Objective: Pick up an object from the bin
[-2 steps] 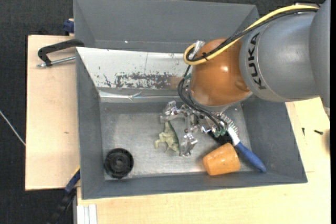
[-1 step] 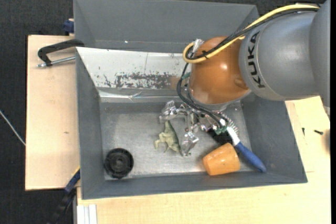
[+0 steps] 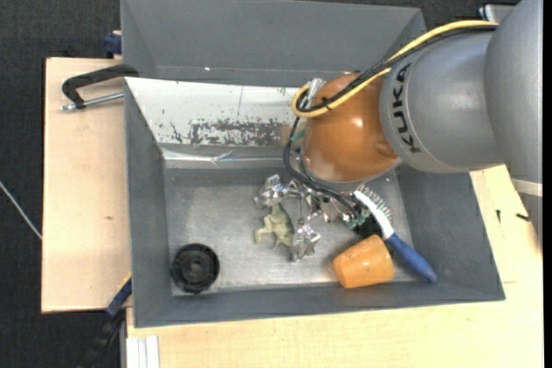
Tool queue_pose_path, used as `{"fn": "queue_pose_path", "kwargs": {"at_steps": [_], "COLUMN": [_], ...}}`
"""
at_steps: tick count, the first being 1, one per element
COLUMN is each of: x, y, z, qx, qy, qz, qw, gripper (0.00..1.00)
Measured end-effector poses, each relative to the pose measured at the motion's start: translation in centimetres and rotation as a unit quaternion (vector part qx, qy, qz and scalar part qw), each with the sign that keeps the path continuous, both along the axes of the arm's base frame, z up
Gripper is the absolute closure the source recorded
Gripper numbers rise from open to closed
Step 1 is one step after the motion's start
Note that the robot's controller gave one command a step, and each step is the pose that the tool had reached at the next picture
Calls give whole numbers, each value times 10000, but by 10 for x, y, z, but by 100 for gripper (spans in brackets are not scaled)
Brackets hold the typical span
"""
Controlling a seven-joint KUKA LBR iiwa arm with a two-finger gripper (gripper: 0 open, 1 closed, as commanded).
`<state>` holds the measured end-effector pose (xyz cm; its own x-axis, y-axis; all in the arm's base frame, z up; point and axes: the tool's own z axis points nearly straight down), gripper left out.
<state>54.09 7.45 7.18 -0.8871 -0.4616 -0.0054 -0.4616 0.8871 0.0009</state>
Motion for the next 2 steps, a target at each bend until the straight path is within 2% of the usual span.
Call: {"fn": "queue_pose_path", "kwargs": {"at_steps": [1, 2], "x": [2, 3], "y": [1, 2], "z": [2, 3], "qx": [-5, 11], "qy": [-4, -37], "qz": [-6, -8], "qw": [10000, 10000], "gripper": [0, 100]}}
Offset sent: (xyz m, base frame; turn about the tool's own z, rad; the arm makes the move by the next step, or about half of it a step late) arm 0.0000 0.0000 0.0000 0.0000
